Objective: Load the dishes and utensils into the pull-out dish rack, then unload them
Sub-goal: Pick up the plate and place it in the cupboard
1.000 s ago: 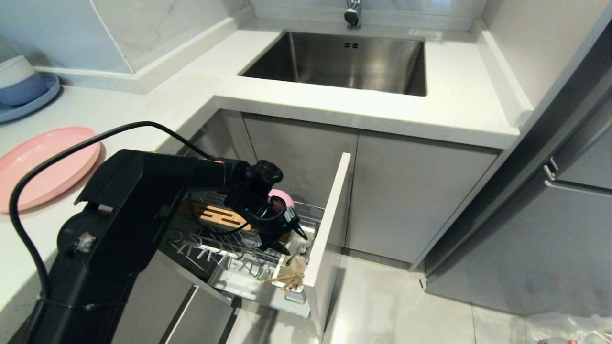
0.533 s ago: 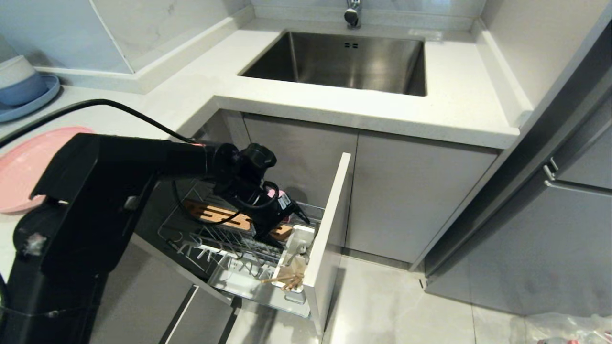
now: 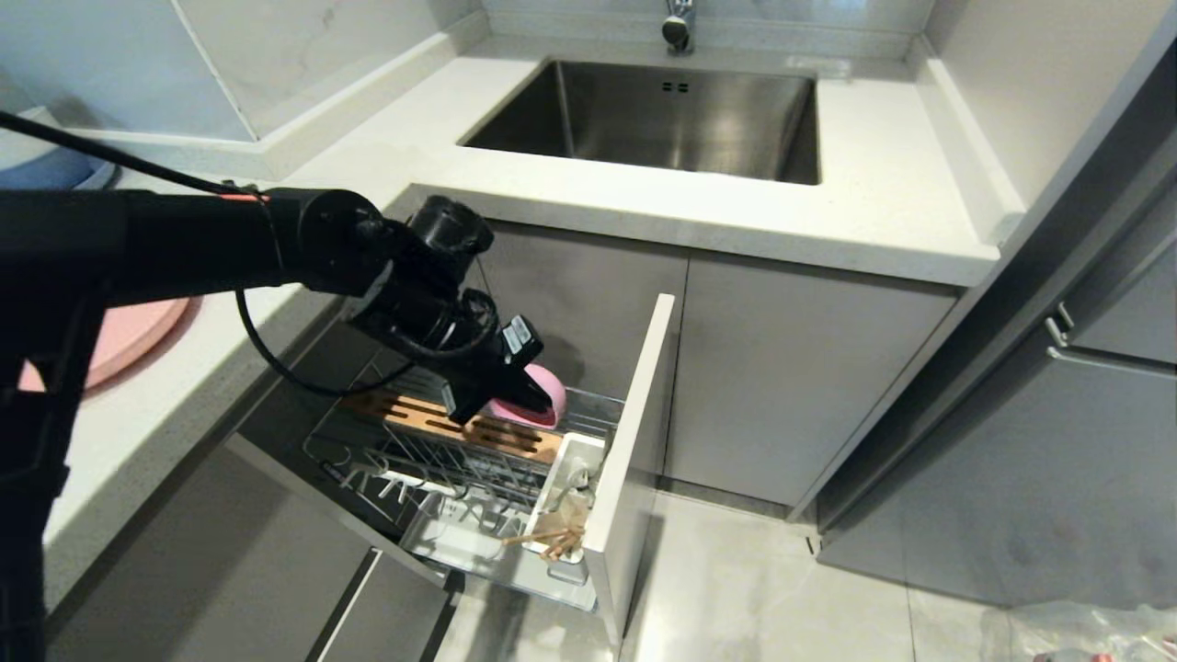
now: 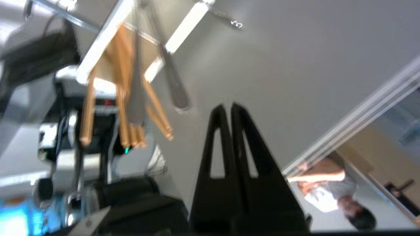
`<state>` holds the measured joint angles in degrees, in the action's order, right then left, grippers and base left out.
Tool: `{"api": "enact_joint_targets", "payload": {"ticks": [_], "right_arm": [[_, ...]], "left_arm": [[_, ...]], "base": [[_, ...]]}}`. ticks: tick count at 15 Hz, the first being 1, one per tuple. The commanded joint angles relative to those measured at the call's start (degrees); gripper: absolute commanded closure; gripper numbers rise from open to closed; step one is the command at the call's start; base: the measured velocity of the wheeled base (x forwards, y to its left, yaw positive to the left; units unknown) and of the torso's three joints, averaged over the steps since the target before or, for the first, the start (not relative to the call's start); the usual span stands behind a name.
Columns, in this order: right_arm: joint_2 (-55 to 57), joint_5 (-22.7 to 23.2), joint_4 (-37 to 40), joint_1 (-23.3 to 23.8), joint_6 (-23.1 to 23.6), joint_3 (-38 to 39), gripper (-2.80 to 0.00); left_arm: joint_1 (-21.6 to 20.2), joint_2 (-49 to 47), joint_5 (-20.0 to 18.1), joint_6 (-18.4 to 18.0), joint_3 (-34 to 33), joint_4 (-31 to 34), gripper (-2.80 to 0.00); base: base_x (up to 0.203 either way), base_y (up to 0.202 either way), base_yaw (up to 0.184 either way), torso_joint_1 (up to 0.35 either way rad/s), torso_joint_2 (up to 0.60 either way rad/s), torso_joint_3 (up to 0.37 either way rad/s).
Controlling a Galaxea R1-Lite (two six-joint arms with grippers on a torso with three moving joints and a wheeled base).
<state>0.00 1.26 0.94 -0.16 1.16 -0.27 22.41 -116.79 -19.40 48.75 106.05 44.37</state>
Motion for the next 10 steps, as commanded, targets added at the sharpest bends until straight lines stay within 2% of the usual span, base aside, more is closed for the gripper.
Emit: {"api": "enact_joint_targets", "payload": {"ticks": [1, 4, 6, 10], "right_arm": [[0.0, 0.1, 0.0, 0.0, 0.0, 0.0, 0.00], [0.0, 0.1, 0.0, 0.0, 0.1, 0.0, 0.00], [0.0, 0.1, 0.0, 0.0, 0.1, 0.0, 0.00], [0.0, 0.1, 0.0, 0.0, 0.1, 0.0, 0.00]], "left_arm": [[0.3, 5.2, 0.1, 0.2, -0.9, 0.2, 0.00], [0.3, 12.7, 2.0, -0.3, -1.5, -0.1, 0.00], [0.0, 18.2, 5.0, -2.4, -1.7, -0.1, 0.00], [-4.1, 27.8, 11.0, -10.6, -1.9, -0.5, 0.00]], "base": [[0.000, 0.000, 0.000, 0.000, 0.00, 0.000], [0.000, 0.000, 0.000, 0.000, 0.00, 0.000], [0.000, 0.000, 0.000, 0.000, 0.00, 0.000], [0.000, 0.000, 0.000, 0.000, 0.00, 0.000]]}}
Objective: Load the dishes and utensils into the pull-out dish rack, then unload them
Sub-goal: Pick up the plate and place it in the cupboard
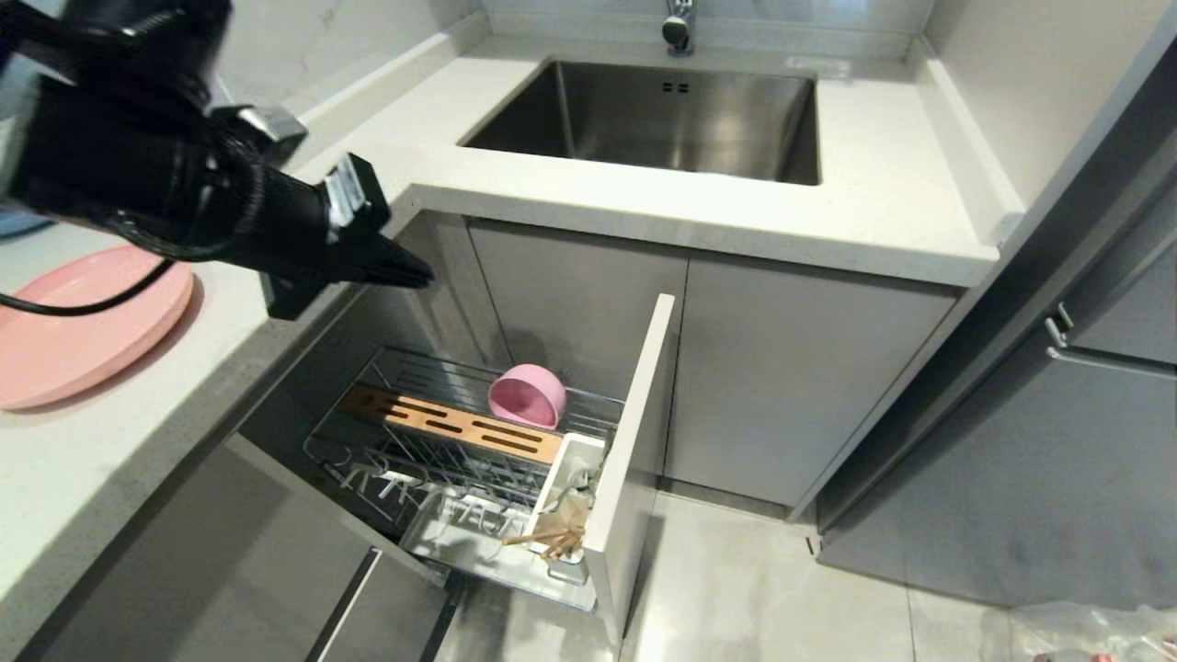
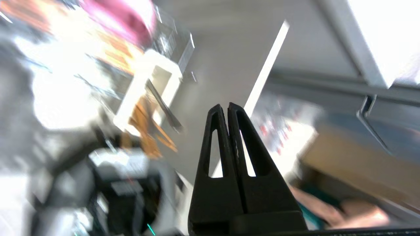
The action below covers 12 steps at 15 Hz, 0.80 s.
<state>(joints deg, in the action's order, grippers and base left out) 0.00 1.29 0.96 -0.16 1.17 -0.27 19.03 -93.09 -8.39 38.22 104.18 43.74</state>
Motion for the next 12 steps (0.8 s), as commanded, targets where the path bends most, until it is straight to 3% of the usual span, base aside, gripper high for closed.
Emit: {"api": "enact_joint_targets", "payload": {"ticks": [1, 5, 9, 12], "right_arm": [[0.0, 0.0, 0.0, 0.0, 0.1, 0.0, 0.00], [0.0, 0.0, 0.0, 0.0, 0.0, 0.0, 0.00], [0.0, 0.0, 0.0, 0.0, 0.1, 0.0, 0.00], [0.0, 0.0, 0.0, 0.0, 0.0, 0.0, 0.00]], "left_arm": [[-2.7, 5.9, 0.6, -3.1, 0.0, 0.1, 0.00], [-14.7, 9.3, 0.9, -15.0, 0.0, 0.0, 0.00], [-25.2, 9.8, 1.3, -24.1, 0.4, -0.1, 0.00], [-26.4, 8.3, 8.8, -25.8, 0.6, -1.2, 0.00]], "base": [[0.000, 0.000, 0.000, 0.000, 0.00, 0.000], [0.000, 0.000, 0.000, 0.000, 0.00, 0.000], [0.000, 0.000, 0.000, 0.000, 0.00, 0.000], [0.000, 0.000, 0.000, 0.000, 0.00, 0.000]]}}
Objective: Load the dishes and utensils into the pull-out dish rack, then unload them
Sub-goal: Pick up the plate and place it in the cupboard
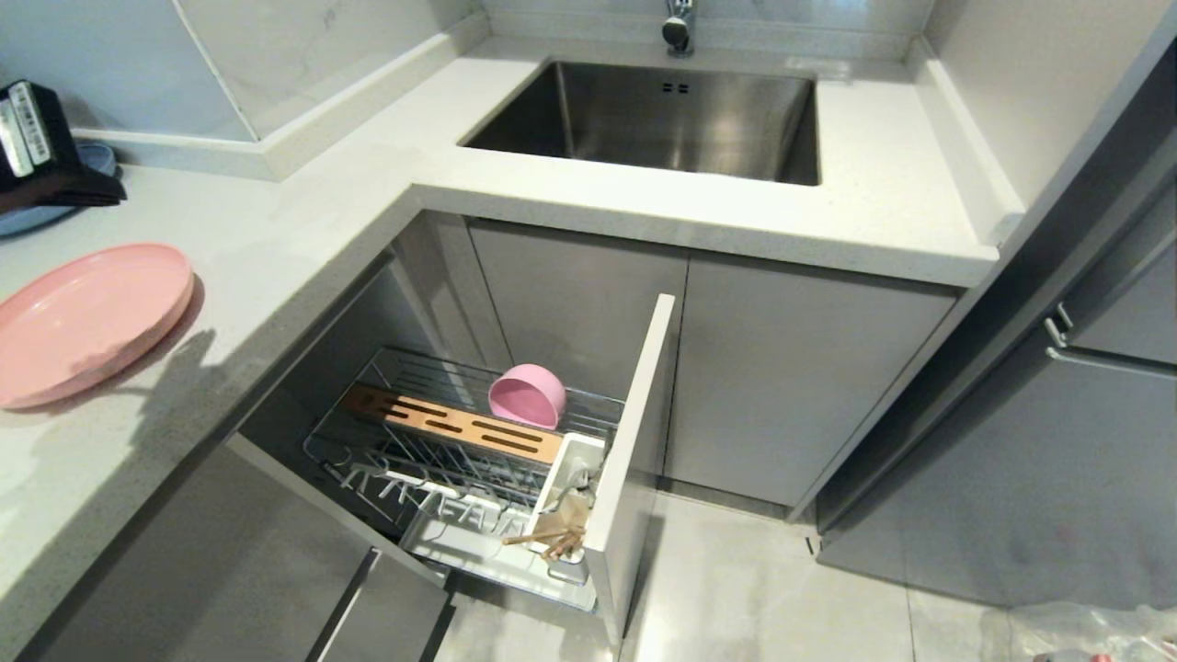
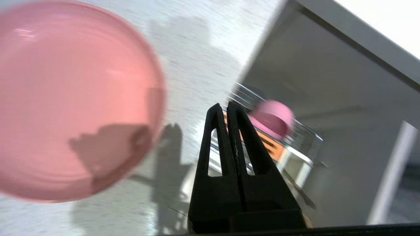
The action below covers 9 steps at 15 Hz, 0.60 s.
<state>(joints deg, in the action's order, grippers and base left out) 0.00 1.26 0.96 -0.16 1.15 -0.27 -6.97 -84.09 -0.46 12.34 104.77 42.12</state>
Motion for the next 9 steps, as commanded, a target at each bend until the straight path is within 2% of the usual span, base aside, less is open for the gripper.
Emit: {"api": "enact_joint_targets", "payload": {"ticks": [1, 5, 6, 8, 9], "right_arm": [[0.0, 0.0, 0.0, 0.0, 0.0, 0.0, 0.00], [0.0, 0.1, 0.0, 0.0, 0.1, 0.0, 0.00], [0.0, 0.0, 0.0, 0.0, 0.1, 0.0, 0.00], [0.0, 0.1, 0.0, 0.0, 0.1, 0.0, 0.00], [0.0, 0.1, 0.0, 0.0, 0.1, 0.0, 0.00]], "left_arm": [[-0.2, -1.6, 4.8, 0.2, -0.3, -0.9, 0.00], [1.7, -5.8, 19.3, 1.0, -1.9, -7.1, 0.00], [2.1, -6.9, 21.5, 1.3, -1.9, -8.0, 0.00], [2.4, -8.5, 23.3, 1.7, -1.8, -8.3, 0.00], [2.6, -9.5, 27.0, 1.7, -1.7, -8.2, 0.00]], "base": [[0.000, 0.000, 0.000, 0.000, 0.00, 0.000], [0.000, 0.000, 0.000, 0.000, 0.00, 0.000], [0.000, 0.000, 0.000, 0.000, 0.00, 0.000], [0.000, 0.000, 0.000, 0.000, 0.00, 0.000], [0.000, 0.000, 0.000, 0.000, 0.00, 0.000]]}}
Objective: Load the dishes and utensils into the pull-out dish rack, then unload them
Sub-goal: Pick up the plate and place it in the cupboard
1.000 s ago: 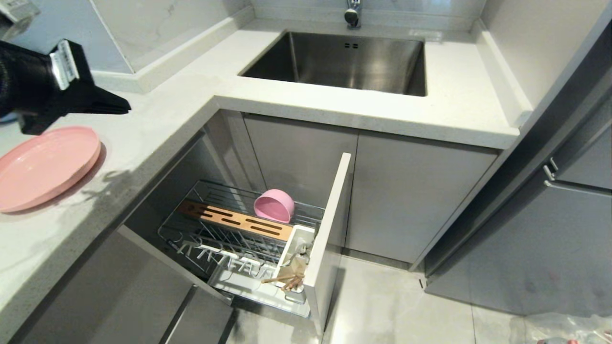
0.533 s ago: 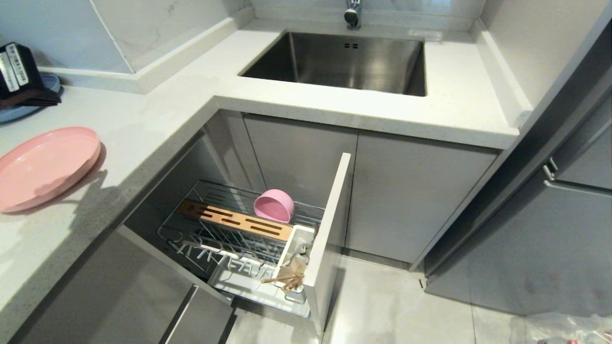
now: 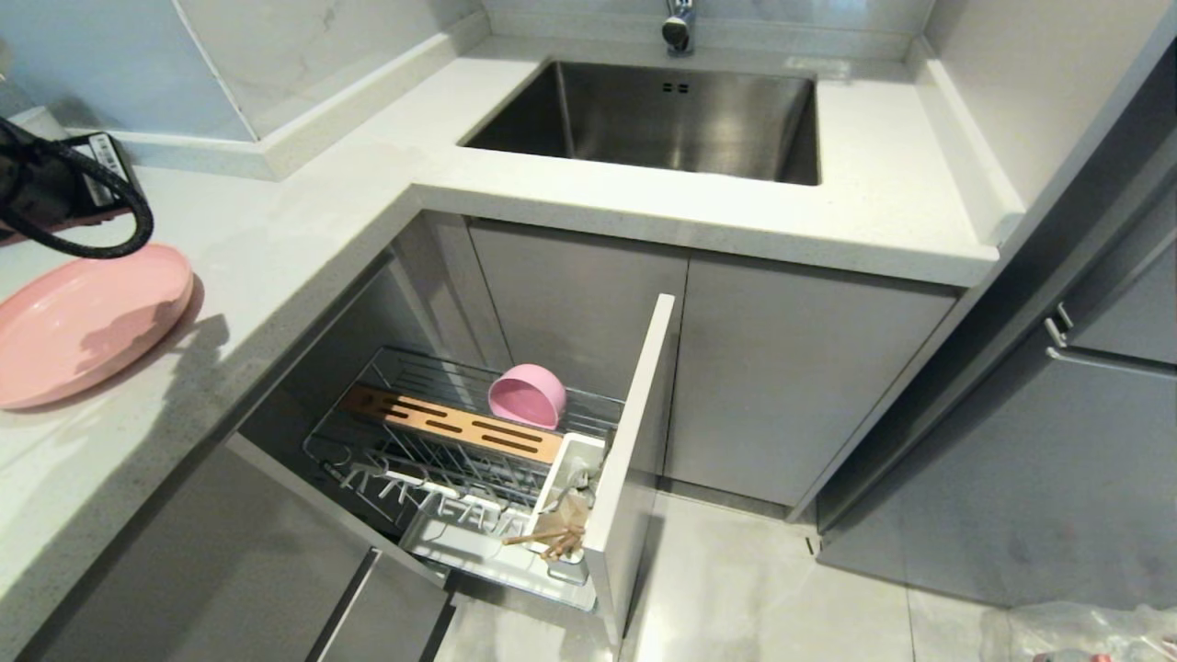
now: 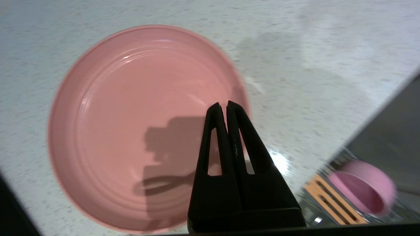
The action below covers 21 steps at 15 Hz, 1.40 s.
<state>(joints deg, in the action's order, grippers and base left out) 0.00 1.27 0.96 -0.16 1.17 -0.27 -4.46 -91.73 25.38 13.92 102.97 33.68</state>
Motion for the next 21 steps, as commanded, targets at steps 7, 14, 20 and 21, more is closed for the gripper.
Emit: {"api": "enact_joint_targets", "payload": {"ticks": [7, 14, 20, 21], "right_arm": [[0.0, 0.0, 0.0, 0.0, 0.0, 0.0, 0.00], [0.0, 0.1, 0.0, 0.0, 0.1, 0.0, 0.00], [0.0, 0.1, 0.0, 0.0, 0.0, 0.0, 0.00], [0.0, 0.1, 0.0, 0.0, 0.1, 0.0, 0.00]], "left_arm": [[2.6, -7.1, 7.7, 2.8, 0.6, 0.4, 0.00], [2.5, -9.0, 9.0, 4.0, 1.6, 0.3, 0.00], [2.8, -9.1, 8.9, 6.1, 2.7, 0.2, -2.80], [2.8, -9.2, 8.9, 6.1, 2.8, 0.2, -2.80]], "base": [[0.000, 0.000, 0.000, 0.000, 0.00, 0.000], [0.000, 0.000, 0.000, 0.000, 0.00, 0.000], [0.000, 0.000, 0.000, 0.000, 0.00, 0.000], [0.000, 0.000, 0.000, 0.000, 0.00, 0.000]]}}
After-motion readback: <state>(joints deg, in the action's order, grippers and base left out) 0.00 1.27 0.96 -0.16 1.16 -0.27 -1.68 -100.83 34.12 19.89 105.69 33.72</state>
